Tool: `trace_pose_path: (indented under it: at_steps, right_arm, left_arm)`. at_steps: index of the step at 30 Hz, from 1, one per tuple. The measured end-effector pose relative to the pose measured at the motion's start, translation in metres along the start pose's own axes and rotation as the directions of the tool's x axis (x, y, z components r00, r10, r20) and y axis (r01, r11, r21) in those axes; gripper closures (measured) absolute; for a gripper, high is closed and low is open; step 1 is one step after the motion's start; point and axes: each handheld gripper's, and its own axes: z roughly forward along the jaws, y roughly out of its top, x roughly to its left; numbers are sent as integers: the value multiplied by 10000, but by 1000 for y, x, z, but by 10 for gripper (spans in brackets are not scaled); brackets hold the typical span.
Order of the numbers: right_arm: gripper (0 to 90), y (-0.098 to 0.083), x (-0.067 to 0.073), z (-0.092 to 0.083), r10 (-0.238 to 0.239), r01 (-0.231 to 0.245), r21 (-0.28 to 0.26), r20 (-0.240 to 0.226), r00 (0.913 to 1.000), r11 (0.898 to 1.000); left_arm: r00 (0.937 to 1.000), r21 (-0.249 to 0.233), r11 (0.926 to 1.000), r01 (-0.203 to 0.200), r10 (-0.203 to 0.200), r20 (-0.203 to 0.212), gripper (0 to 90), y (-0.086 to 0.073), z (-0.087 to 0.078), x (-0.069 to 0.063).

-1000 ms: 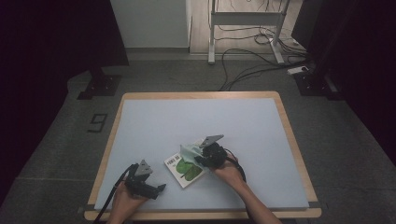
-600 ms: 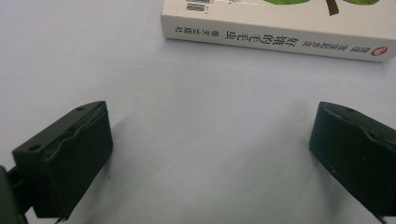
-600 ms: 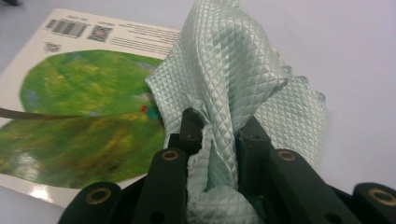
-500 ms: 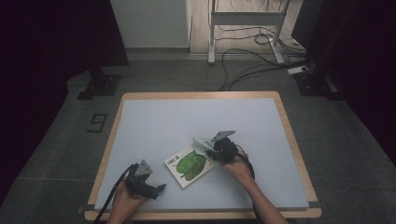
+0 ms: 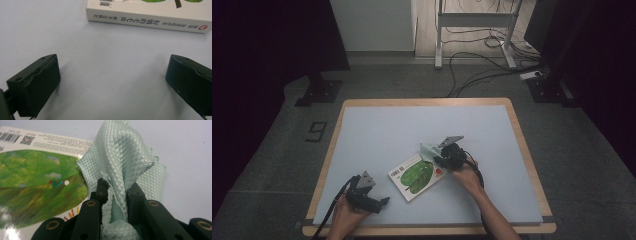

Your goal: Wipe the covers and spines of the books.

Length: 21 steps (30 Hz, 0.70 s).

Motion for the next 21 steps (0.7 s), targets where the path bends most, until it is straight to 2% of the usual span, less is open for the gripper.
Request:
trace_pose_path:
  at_steps: [13, 21]
  right_arm:
    - [746, 24, -3, 20, -137, 134, 190, 151, 9998, 9997]
    - [747, 32, -6, 28, 99, -100, 172, 63, 9999, 9998]
  left_arm:
    - [10000, 15, 10000, -17, 17, -5, 0, 0, 0, 0]
    - [10000, 10, 10000, -16, 16, -8, 0, 0, 0, 0]
